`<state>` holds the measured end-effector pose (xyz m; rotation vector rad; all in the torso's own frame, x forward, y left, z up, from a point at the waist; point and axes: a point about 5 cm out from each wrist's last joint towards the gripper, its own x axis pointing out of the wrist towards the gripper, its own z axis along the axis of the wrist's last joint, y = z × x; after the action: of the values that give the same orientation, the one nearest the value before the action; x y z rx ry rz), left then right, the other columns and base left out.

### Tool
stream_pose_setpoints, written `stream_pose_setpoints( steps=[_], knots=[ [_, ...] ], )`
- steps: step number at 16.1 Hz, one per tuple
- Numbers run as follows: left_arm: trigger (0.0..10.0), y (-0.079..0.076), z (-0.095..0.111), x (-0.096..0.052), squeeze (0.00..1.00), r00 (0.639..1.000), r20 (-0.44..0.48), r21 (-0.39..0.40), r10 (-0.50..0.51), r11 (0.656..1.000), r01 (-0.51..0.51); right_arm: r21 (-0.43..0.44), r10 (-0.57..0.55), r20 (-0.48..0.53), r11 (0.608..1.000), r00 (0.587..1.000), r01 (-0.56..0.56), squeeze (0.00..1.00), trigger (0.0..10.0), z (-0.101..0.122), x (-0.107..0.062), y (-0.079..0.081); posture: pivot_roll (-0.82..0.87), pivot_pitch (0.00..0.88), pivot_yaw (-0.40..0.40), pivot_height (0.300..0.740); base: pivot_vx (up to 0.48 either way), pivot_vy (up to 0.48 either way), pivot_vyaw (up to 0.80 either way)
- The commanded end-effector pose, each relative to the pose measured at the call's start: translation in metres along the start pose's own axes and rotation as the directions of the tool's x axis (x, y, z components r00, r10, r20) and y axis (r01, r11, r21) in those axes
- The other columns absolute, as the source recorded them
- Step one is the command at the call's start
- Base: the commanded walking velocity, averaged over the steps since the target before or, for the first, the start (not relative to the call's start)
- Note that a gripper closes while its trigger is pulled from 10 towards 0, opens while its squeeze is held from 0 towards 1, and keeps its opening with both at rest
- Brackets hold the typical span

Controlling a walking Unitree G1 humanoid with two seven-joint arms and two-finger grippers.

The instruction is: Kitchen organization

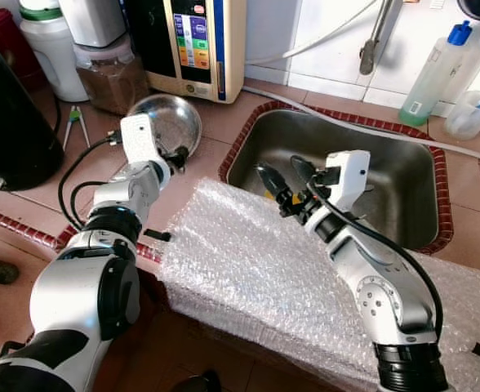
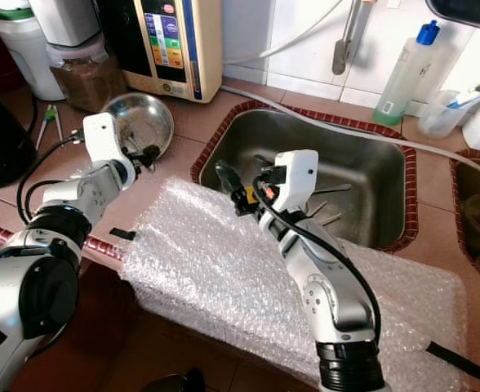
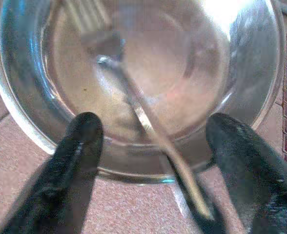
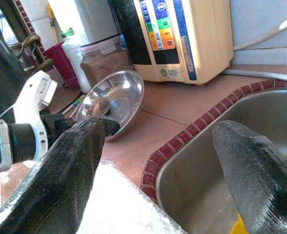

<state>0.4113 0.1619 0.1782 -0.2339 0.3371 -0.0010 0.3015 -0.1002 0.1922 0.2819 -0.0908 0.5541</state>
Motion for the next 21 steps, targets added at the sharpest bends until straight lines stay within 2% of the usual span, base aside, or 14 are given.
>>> stream_pose_setpoints(
  steps=[1,10,17,21],
  knots=[
    [0.0,0.0000,-0.0013,0.0001,0.00,1.000,-0.025,-0.024,-0.006,1.000,0.006,-0.006,0.006,0.016,1.000,1.000,-0.006,0.00,10.0,0.0038,0.0002,-0.0005,-0.07,0.096,0.065,0.740,0.000,0.000,0.00],
    [0.0,0.0067,-0.0005,-0.0017,0.00,0.999,-0.048,-0.052,-0.023,0.998,0.021,-0.010,-0.001,0.018,1.000,1.000,0.002,0.00,10.0,0.0040,0.0034,-0.0033,-0.06,0.090,0.062,0.740,0.000,0.000,0.00],
    [0.0,0.0047,0.0078,-0.0059,0.00,0.995,-0.058,-0.057,-0.080,0.995,0.077,-0.006,0.000,0.022,1.000,1.000,0.000,0.00,10.0,0.0035,0.0053,-0.0047,-0.04,0.085,0.065,0.740,0.000,0.000,0.00],
    [0.0,0.0048,0.0039,-0.0097,0.00,0.990,-0.083,-0.053,-0.110,0.993,0.106,-0.005,0.001,0.021,1.000,1.000,-0.001,0.00,10.0,0.0029,0.0066,-0.0052,-0.04,0.083,0.062,0.740,0.000,0.000,0.00]
  ],
)
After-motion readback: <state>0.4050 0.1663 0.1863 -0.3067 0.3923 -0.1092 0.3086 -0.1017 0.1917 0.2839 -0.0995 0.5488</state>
